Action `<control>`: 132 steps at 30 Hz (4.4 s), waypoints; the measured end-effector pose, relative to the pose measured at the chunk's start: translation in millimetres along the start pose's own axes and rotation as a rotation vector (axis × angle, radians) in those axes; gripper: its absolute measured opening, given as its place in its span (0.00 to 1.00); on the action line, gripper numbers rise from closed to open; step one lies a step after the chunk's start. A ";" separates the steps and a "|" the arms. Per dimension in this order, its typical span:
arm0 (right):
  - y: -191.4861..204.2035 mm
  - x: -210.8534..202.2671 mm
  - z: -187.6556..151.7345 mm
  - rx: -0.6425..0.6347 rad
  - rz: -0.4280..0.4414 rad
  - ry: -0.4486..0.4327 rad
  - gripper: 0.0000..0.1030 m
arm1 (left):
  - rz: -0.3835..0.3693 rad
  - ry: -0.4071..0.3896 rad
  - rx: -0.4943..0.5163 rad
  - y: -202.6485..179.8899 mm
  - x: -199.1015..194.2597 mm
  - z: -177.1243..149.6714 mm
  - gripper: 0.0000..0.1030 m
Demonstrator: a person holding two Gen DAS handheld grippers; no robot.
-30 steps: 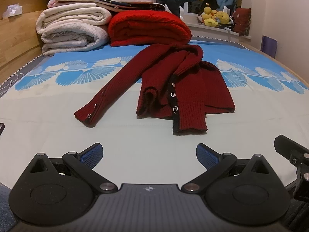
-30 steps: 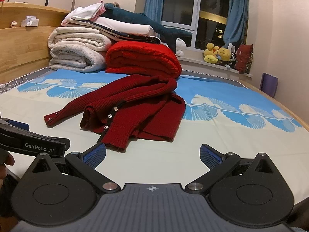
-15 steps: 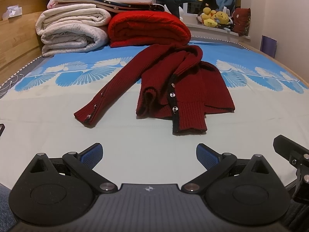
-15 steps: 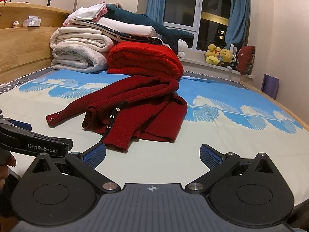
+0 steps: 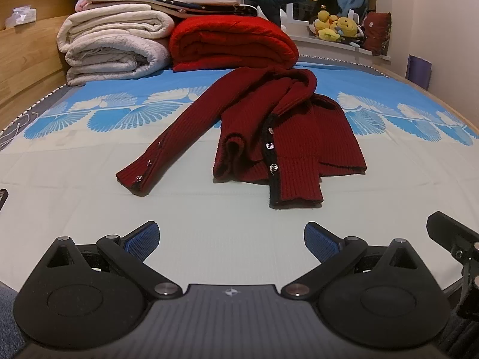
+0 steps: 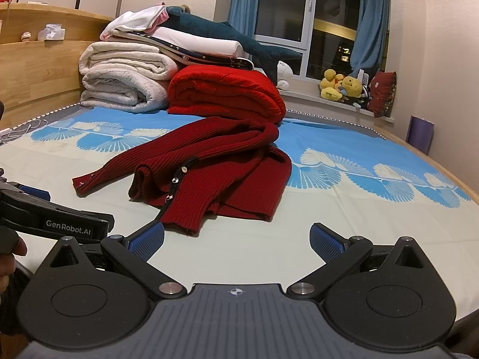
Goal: Fold small clothes
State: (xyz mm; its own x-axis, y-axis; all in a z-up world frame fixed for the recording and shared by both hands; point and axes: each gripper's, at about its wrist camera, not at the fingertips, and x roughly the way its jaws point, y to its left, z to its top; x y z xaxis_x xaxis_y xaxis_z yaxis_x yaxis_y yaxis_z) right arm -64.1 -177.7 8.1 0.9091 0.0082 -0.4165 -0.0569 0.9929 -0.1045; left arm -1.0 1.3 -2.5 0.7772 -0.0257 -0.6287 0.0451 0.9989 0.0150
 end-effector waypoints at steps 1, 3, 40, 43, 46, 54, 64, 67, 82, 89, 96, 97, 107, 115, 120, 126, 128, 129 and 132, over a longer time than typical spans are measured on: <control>-0.1 0.1 0.2 0.001 0.001 0.000 0.99 | -0.001 0.001 0.000 0.0 -0.4 -0.1 1.00; 0.3 0.7 -0.2 0.002 0.003 0.000 0.99 | -0.006 -0.001 -0.001 0.6 -1.6 0.2 1.00; 31.2 184.5 27.8 0.098 0.208 0.340 0.99 | 0.170 0.179 -0.159 110.5 95.5 84.0 1.00; 43.3 211.9 22.8 0.067 0.245 0.347 0.09 | 0.197 0.216 -0.139 111.9 114.8 84.5 1.00; 29.0 203.0 48.6 0.075 0.272 0.286 0.06 | 0.194 0.207 -0.106 105.3 128.8 90.8 1.00; -220.9 200.3 165.4 0.400 -0.708 -0.031 0.21 | 0.346 0.221 0.022 100.2 177.5 106.2 1.00; -161.0 235.0 72.1 0.459 -0.045 0.225 0.84 | 0.121 0.235 -0.092 79.7 187.8 120.6 1.00; -124.0 269.4 58.6 0.426 0.035 0.329 0.83 | 0.061 0.250 -0.089 57.5 197.4 120.4 1.00; -150.0 169.9 111.8 0.366 -0.011 0.100 0.15 | 0.147 0.352 -0.089 62.5 230.1 107.3 1.00; -231.1 133.1 41.1 0.633 -0.231 0.273 0.15 | 0.442 0.377 -0.194 141.6 236.4 103.3 1.00; -248.9 154.3 12.3 0.760 -0.218 0.382 0.24 | 0.337 0.400 -0.298 165.1 221.3 105.0 1.00; -246.9 160.5 10.4 0.807 -0.197 0.386 0.24 | 0.317 0.389 -0.282 156.0 219.1 105.0 1.00; -240.1 163.4 2.9 0.836 -0.228 0.436 0.49 | -0.065 0.449 -0.204 59.1 197.3 93.2 1.00; -245.9 179.8 -2.8 0.891 -0.264 0.485 0.66 | -0.164 0.510 -0.143 17.0 199.4 97.8 1.00; -243.0 184.2 -4.3 0.894 -0.264 0.503 0.70 | -0.167 0.525 -0.175 13.6 206.2 99.6 1.00; -234.8 192.3 -4.4 0.887 -0.263 0.531 0.73 | -0.088 0.487 -0.224 19.5 204.4 102.9 0.82; -232.1 193.0 -3.7 0.872 -0.254 0.538 0.75 | -0.088 0.476 -0.224 23.6 195.6 104.3 0.65; -231.0 193.1 -3.6 0.862 -0.247 0.541 0.76 | -0.098 0.479 -0.244 29.7 191.6 103.4 0.59; -230.2 191.7 -3.8 0.835 -0.221 0.545 0.77 | -0.137 0.494 -0.352 56.0 178.7 98.0 0.60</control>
State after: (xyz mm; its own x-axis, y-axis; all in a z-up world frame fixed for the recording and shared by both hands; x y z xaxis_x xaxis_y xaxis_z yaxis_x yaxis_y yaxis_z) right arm 121.8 -405.2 -51.0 0.5406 -0.0335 -0.8406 0.5853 0.7327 0.3472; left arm 201.9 48.7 -37.8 0.3927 -0.2174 -0.8936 -0.1506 0.9433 -0.2957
